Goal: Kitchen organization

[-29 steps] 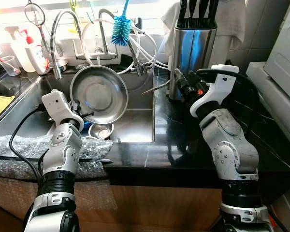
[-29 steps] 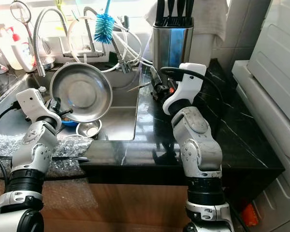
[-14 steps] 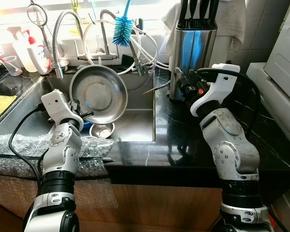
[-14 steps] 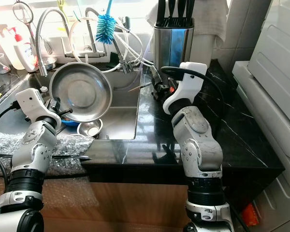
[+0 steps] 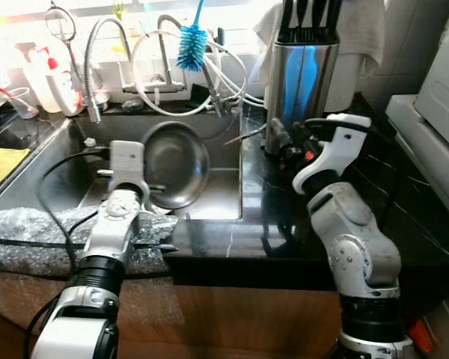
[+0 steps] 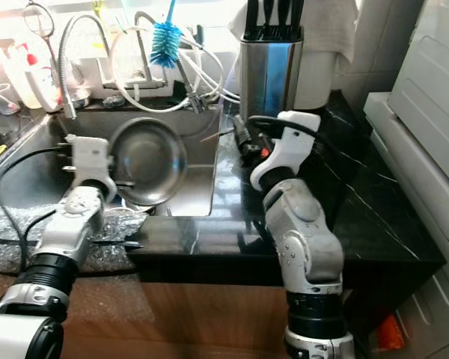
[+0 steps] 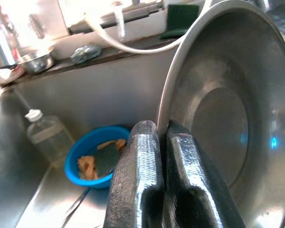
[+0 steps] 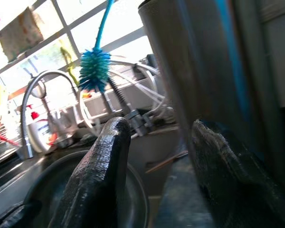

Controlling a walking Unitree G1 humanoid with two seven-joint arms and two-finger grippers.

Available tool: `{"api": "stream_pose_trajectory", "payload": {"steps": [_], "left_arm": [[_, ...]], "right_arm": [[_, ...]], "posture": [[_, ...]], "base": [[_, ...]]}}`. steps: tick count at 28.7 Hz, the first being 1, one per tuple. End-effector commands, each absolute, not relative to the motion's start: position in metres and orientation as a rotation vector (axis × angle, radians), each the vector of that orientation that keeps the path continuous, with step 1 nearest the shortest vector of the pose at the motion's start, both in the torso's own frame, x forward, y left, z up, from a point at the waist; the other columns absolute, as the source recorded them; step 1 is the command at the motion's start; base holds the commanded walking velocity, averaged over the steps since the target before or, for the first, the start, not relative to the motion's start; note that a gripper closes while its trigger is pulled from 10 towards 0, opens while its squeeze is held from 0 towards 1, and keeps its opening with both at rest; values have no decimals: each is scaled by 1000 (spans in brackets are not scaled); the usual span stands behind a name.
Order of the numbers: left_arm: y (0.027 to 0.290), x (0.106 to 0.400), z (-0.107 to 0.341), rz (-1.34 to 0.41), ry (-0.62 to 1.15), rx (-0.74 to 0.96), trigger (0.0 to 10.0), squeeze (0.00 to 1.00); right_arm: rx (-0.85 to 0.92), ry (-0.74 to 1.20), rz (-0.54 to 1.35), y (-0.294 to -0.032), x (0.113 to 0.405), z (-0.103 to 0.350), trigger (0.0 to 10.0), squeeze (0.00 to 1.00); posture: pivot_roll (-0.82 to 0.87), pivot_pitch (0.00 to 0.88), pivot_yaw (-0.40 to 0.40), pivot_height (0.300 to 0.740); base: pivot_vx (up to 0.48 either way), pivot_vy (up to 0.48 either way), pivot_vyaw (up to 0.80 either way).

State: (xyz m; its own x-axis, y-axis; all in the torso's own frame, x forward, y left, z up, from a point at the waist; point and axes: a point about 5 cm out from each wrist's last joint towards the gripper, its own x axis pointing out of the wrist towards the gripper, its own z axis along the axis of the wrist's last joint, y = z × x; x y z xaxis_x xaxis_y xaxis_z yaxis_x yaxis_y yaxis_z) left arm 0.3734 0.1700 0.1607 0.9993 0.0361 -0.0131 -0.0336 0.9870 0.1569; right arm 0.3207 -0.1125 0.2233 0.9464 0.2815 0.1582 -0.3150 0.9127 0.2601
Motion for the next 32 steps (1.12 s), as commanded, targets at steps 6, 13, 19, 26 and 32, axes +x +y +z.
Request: {"api": "stream_pose_trajectory", "payload": {"steps": [6,13,19,26,32], "left_arm": [[175,382,172,65,-12,207,10000,0],[182,394,174,107,87,225,10000,0],[181,397,164,98,188,239,10000,0],[178,396,150,80,273,213,10000,0],[180,394,142,84,317,208,10000,769]], "right_arm": [[283,-136,309,-111,318,230,10000,0],[273,-127,300,-112,316,229,10000,0],[271,-123,280,-115,314,227,10000,0],[270,-115,271,-117,313,226,10000,0],[269,-104,272,-116,313,224,10000,0]], "posture": [[-95,0,111,740],[-109,0,124,740],[-126,0,135,740],[-129,0,137,740],[-121,0,136,740]], "base": [[0,0,0],[0,0,0],[0,0,0],[0,0,0],[0,0,0]]}}
